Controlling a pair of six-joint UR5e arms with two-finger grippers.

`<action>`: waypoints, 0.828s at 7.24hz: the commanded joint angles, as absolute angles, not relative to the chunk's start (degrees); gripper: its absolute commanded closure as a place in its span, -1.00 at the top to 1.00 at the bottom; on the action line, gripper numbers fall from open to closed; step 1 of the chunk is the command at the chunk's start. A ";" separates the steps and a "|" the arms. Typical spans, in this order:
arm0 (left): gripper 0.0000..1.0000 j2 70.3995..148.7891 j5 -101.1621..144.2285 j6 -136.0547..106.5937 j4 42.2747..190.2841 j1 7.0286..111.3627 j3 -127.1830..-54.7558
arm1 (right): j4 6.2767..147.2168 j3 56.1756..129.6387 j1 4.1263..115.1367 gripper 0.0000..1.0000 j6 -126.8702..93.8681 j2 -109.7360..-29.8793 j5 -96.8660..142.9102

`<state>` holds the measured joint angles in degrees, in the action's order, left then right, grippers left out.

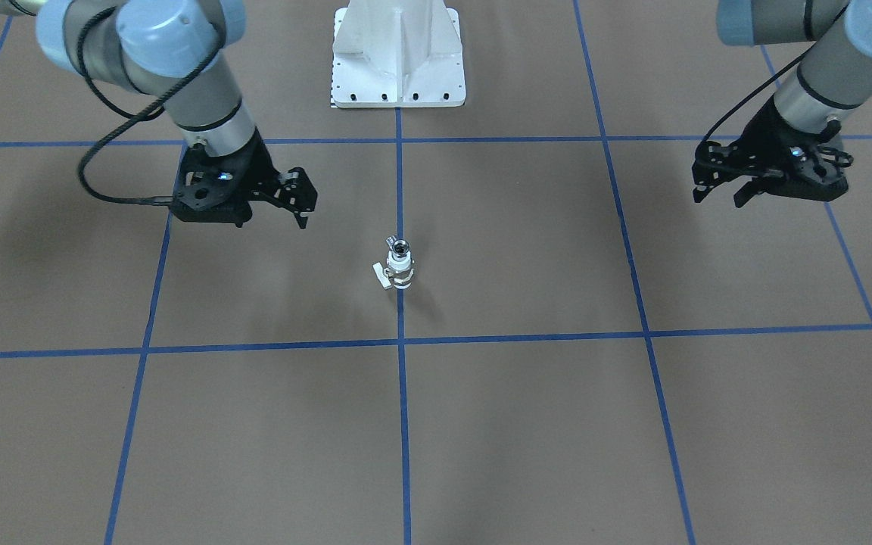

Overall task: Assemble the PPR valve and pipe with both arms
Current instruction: 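Open the right gripper and withdraw it from the assembly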

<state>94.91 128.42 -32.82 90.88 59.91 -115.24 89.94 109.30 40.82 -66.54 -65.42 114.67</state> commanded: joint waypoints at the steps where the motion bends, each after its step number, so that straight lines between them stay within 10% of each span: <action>1: 0.72 88.88 130.24 -16.26 90.79 68.51 -113.48 | 89.56 112.76 49.18 0.99 -50.17 -77.74 119.86; 2: 0.98 87.73 133.30 -9.99 90.79 73.86 -110.51 | 88.43 112.76 52.96 0.99 -43.05 -82.39 120.23; 6: 0.98 85.69 138.67 3.40 90.44 85.86 -103.02 | 82.62 108.48 72.20 0.99 -14.66 -99.20 130.69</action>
